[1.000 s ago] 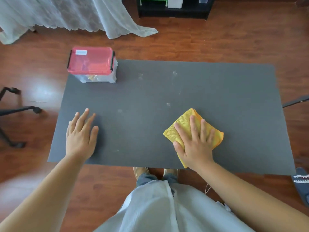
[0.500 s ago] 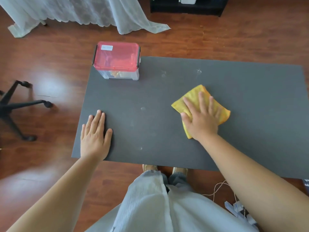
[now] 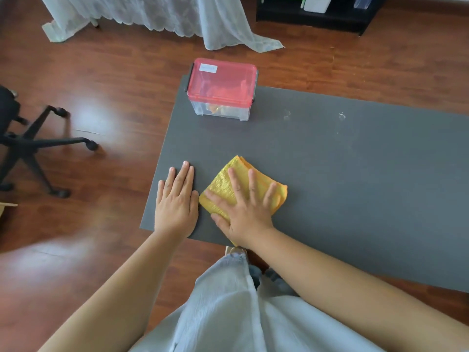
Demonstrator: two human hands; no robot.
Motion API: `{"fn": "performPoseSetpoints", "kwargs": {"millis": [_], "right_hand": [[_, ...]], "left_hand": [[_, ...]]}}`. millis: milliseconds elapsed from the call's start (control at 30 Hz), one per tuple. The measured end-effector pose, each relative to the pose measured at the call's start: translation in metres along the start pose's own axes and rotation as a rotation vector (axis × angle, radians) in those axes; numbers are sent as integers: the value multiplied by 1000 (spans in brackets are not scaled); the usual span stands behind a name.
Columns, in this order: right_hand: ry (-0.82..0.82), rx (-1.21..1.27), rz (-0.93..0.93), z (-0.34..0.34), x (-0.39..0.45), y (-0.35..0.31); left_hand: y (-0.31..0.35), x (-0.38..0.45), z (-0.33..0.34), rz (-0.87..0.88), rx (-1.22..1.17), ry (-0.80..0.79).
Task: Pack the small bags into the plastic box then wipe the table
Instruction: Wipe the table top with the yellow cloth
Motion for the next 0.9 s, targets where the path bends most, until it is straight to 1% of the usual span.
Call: {"fn": "performPoseSetpoints", "kwargs": {"millis": [67, 133, 233, 300, 367, 433, 533, 600, 700, 767, 900], "right_hand": [[14, 6, 28, -4, 17, -6], [35, 31, 86, -9, 34, 3], [45, 91, 207, -18, 48, 37], [42, 83, 232, -20, 41, 62], [45, 29, 160, -18, 21, 77], [35, -19, 11, -11, -4, 76], [10, -49, -200, 4, -28, 44], [13, -26, -218, 9, -22, 15], [35, 20, -119, 6, 11, -18], [31, 43, -26, -1, 36, -25], [34, 90, 175, -14, 67, 2]], "left_hand": [[-2, 0, -1, -33, -30, 23], [-1, 0, -2, -42, -40, 26], [-1, 0, -4, -24, -40, 19], [-4, 0, -5, 4, -27, 2], [-11, 1, -7, 57, -7, -20], [-19, 2, -10, 106, 10, -31], [-24, 3, -12, 139, 14, -28], [-25, 3, -12, 129, -16, -10], [-27, 1, -14, 51, -124, 50], [-28, 1, -16, 3, -167, 79], [-24, 2, -15, 10, -108, 54]]}}
Point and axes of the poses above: each hand's wrist, its own x-axis towards the middle knuckle, its own z-axis out of the palm, y = z × x, the point moved 3 cm from there along x, towards the middle knuckle, and after that the axes turned 4 degrees about -y, right-handed, at the moved point
